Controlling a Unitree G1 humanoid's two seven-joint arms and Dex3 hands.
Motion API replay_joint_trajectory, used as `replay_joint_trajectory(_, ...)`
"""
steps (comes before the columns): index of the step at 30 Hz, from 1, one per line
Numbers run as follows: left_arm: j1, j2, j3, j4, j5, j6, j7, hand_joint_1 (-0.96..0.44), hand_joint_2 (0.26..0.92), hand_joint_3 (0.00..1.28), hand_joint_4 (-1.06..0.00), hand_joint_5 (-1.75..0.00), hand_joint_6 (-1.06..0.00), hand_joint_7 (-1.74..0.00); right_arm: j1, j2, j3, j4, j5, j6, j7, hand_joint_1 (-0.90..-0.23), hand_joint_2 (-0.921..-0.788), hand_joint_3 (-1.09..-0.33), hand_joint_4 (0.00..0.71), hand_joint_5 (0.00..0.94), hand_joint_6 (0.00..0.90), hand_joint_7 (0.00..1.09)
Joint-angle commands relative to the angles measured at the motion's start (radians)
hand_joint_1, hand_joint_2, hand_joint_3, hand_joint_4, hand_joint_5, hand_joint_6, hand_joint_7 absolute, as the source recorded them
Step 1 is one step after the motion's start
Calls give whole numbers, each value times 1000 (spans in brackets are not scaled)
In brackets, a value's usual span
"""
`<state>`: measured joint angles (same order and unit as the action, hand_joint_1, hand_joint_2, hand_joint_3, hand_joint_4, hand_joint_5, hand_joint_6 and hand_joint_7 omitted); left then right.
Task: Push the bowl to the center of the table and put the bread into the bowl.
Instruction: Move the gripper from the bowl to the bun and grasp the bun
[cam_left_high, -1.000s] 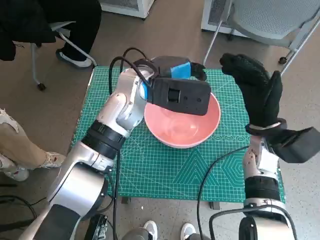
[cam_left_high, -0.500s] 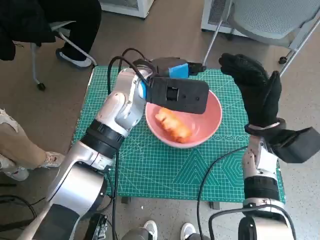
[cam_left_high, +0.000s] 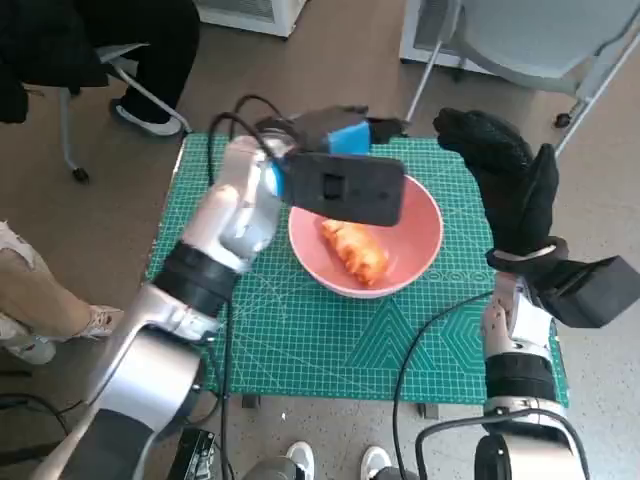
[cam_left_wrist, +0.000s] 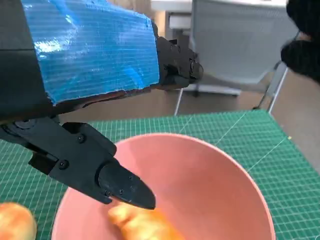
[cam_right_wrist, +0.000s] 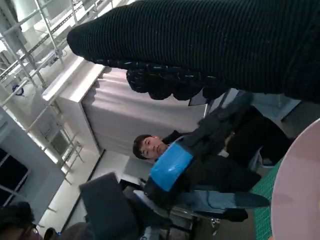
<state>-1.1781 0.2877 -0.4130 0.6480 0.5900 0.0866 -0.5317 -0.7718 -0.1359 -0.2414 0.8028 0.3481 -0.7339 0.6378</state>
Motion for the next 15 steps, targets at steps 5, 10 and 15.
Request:
replay_joint_trajectory(5,190,182,130,-445,-14,119,-75,-486,773,3,1,1,-154,-3,20,2,6,2,-3,8,-4,-685,-921,-775,155,0,-1,519)
replay_joint_trajectory(10,343,243,229,-659,-38,141,-70,-479,753,0,1,1,-167,-9,19,8,12,2,-6,5,-4,-684,-921,-775,154,0,-1,519)
replay_joint_trajectory(15,484,288,314,-799,-55,125,-53,-453,732,0,1,1,-187,-15,10,14,17,14,-6,3,0,-682,-921,-773,155,0,0,521)
